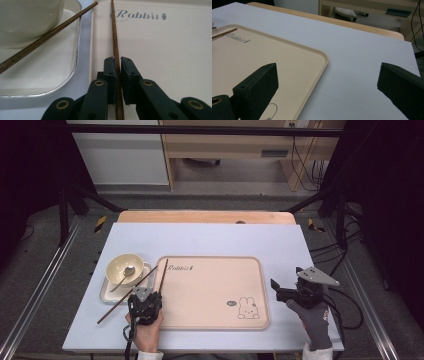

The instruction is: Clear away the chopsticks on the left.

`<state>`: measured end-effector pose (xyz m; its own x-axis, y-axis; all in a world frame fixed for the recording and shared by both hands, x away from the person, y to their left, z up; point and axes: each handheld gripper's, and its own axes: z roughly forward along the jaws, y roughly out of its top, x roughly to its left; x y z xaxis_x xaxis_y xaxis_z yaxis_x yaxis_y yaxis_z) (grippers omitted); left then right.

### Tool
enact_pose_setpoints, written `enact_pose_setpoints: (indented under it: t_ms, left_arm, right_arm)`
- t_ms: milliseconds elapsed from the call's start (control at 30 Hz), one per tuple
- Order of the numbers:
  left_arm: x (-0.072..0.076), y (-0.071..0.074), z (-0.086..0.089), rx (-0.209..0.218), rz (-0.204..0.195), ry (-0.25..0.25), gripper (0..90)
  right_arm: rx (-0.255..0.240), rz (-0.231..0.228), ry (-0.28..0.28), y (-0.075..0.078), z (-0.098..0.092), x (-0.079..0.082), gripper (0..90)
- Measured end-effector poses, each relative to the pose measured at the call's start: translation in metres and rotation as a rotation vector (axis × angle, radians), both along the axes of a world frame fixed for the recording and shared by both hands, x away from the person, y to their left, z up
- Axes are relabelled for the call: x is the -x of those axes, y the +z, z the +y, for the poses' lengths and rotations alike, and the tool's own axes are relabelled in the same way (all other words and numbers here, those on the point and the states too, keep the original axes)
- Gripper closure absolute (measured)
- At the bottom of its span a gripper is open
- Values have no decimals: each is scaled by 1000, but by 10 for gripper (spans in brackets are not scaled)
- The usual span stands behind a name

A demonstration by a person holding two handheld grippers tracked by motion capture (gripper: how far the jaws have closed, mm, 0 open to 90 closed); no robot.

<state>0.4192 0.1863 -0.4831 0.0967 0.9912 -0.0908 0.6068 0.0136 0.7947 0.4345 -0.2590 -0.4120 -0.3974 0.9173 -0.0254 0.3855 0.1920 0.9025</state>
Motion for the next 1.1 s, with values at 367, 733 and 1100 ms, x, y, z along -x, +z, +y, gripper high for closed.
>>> enact_pose_setpoints:
  t_ms: [367, 733, 1100]
  left_arm:
    - [-1, -1, 0, 17, -6, -7, 845]
    - [-4, -2, 0, 11, 8, 1, 792]
    - [5, 7, 4, 48, -33, -90, 695]
  right_arm:
    - [-3, -2, 1, 1, 0, 1, 36]
    - [-2, -4, 2, 1, -1, 1, 37]
    - [-4, -7, 0, 2, -1, 1, 37]
